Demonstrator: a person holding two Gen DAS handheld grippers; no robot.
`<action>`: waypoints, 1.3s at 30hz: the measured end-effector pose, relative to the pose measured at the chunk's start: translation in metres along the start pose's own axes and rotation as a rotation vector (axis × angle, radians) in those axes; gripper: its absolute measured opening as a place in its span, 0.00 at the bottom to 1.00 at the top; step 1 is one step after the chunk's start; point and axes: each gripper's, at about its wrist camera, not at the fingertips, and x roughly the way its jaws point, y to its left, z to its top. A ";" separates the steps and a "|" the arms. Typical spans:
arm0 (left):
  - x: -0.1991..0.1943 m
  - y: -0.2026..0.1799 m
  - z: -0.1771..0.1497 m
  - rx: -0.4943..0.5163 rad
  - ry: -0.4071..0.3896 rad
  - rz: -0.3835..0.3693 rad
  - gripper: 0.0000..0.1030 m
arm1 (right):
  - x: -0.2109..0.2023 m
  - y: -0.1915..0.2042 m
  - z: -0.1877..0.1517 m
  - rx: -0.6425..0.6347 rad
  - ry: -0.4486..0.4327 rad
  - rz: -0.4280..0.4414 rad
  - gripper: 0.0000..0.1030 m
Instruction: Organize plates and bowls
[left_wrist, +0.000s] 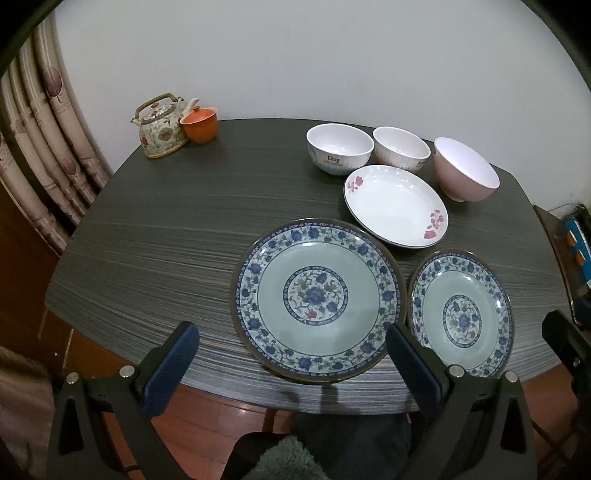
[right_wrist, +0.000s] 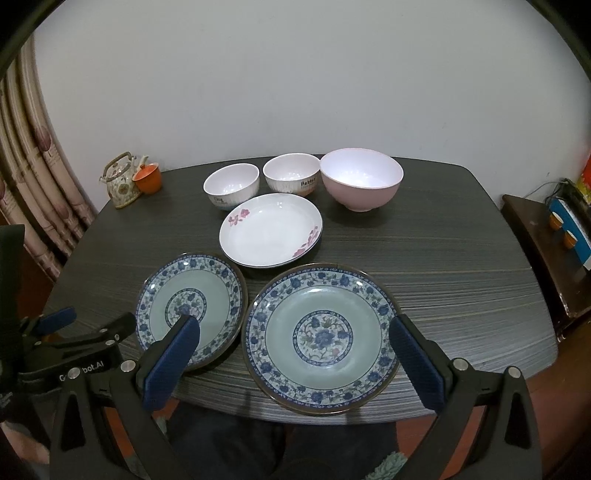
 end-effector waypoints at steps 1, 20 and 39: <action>0.001 0.001 0.000 -0.006 0.002 -0.010 1.00 | 0.000 0.000 0.000 -0.001 -0.001 0.003 0.98; 0.042 0.043 0.007 -0.197 0.125 -0.189 1.00 | 0.034 -0.012 0.004 0.027 0.071 0.183 0.77; 0.090 0.114 0.009 -0.441 0.212 -0.334 0.68 | 0.116 0.007 0.035 0.014 0.249 0.422 0.55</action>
